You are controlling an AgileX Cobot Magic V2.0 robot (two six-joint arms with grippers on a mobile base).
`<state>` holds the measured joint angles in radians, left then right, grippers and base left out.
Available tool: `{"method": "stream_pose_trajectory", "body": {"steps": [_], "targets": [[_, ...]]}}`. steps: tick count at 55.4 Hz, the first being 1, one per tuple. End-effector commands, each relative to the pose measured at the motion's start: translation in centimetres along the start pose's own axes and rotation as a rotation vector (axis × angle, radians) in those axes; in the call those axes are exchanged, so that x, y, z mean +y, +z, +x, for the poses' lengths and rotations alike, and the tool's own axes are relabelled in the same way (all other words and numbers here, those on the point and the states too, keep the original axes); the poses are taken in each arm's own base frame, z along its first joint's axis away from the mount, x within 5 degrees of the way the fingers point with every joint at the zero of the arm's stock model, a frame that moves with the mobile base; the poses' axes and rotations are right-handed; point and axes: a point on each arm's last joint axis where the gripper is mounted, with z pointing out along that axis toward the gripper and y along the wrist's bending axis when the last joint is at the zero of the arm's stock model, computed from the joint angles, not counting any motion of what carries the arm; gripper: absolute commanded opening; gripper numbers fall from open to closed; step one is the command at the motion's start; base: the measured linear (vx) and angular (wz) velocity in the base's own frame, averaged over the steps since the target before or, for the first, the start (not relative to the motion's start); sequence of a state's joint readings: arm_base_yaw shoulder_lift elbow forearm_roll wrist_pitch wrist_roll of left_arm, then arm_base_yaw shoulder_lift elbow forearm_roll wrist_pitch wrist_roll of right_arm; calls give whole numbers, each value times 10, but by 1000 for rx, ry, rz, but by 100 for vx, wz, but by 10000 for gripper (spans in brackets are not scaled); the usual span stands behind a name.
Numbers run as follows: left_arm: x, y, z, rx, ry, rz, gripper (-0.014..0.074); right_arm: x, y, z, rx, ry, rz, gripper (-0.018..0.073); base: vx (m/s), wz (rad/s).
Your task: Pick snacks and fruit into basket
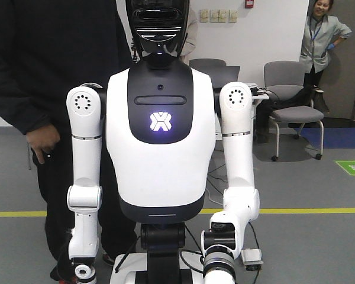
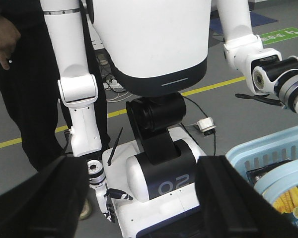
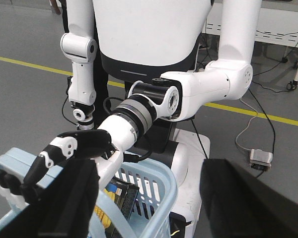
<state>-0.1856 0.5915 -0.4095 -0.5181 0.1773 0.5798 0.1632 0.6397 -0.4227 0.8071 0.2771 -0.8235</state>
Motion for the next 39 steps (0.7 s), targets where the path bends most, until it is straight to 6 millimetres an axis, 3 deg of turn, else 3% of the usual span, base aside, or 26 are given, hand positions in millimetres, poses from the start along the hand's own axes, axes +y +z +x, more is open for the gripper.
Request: {"method": "stream_pose_trajectory", "body": {"steps": [1,39], "targets": [[4,-3,-15,-92,-12,-43,535,-3,-1,-13,-62,1,36,498,-9,-5],[4,-3,-15,-92,-12,-43,535,-3,-1,-13,-62,2,36,498,-15,-1]]}}
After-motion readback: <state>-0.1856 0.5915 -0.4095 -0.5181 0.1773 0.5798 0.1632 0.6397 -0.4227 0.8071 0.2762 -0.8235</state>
